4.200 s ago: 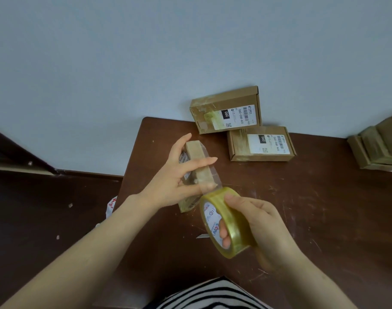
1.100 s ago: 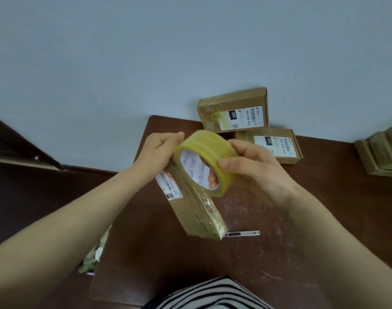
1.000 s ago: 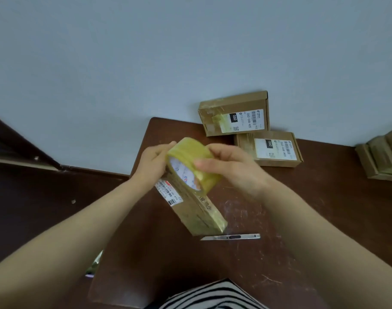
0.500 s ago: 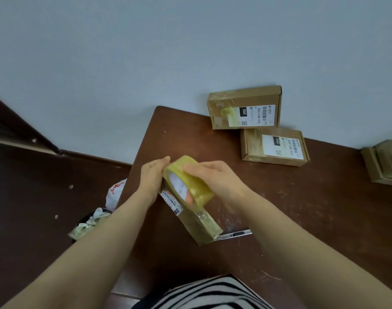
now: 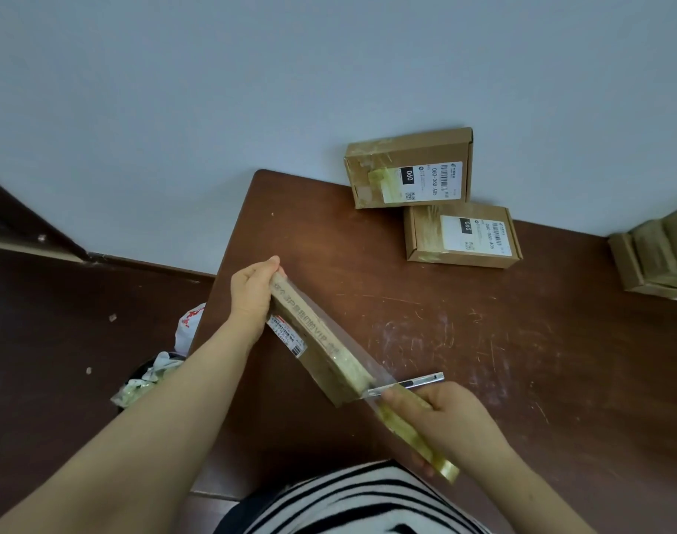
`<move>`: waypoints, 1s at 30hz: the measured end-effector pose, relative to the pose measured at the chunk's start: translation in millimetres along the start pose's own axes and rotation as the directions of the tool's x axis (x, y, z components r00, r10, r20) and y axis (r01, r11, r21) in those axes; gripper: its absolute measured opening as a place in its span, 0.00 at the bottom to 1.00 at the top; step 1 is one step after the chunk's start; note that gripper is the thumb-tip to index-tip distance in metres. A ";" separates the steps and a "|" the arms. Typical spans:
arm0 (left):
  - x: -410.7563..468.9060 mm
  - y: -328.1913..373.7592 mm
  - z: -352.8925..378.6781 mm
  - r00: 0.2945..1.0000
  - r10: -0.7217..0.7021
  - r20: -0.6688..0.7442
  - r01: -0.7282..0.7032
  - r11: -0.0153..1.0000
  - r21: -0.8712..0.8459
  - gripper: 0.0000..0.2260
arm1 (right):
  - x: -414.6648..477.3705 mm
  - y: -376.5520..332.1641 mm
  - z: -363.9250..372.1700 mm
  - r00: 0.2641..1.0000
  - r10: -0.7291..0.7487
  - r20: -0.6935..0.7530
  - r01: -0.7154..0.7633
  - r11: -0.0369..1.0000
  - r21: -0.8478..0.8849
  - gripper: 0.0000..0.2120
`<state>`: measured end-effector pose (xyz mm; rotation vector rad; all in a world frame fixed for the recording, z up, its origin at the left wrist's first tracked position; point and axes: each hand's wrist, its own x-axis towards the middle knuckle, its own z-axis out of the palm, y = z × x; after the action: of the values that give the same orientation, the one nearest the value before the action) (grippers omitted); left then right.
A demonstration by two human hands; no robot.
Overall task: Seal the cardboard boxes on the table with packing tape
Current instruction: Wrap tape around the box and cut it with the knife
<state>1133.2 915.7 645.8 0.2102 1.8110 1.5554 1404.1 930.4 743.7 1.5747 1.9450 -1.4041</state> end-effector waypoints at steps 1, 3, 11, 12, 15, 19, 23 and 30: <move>0.4 -0.7 -0.1 1.000 -0.001 0.005 0.001 1.000 -0.005 0.21 | 2.2 1.4 3.4 1.000 -0.003 -0.017 0.002 1.000 -0.024 0.28; 0.3 -1.1 -0.1 1.000 -0.003 0.010 0.003 1.000 -0.005 0.21 | 5.7 2.1 9.2 1.000 -0.020 -0.024 0.018 0.998 -0.061 0.25; 2.8 -0.6 -2.7 0.999 0.001 0.044 0.000 1.000 -0.016 0.20 | 23.9 11.4 25.0 0.998 -0.053 -0.045 0.046 0.991 -0.128 0.20; 2.9 0.0 -4.1 0.998 -0.012 0.059 0.013 1.000 -0.007 0.20 | 25.3 11.8 26.3 0.997 -0.058 -0.043 0.052 0.992 -0.117 0.21; 2.0 3.3 -11.1 0.987 -0.038 0.154 0.031 0.998 0.049 0.21 | 30.5 16.7 31.1 0.999 -0.046 -0.029 0.043 0.993 -0.109 0.23; -2.8 19.9 -19.8 0.925 0.299 0.237 -0.381 0.695 0.610 0.13 | 36.3 22.2 36.9 0.999 -0.033 -0.042 0.026 0.989 -0.149 0.24; -36.9 33.5 -0.4 0.402 0.616 0.677 -0.870 0.027 0.492 0.18 | 40.4 25.0 38.1 0.997 -0.035 -0.061 0.024 0.983 -0.184 0.26; -49.9 -17.9 12.5 0.072 0.576 0.814 -0.886 -0.338 0.317 0.26 | 41.2 22.5 40.2 0.999 -0.024 -0.038 0.017 0.981 -0.194 0.24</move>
<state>1182.6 893.3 650.1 2.6782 1.9355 0.7635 1394.3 921.6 683.3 1.5078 2.0569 -1.1580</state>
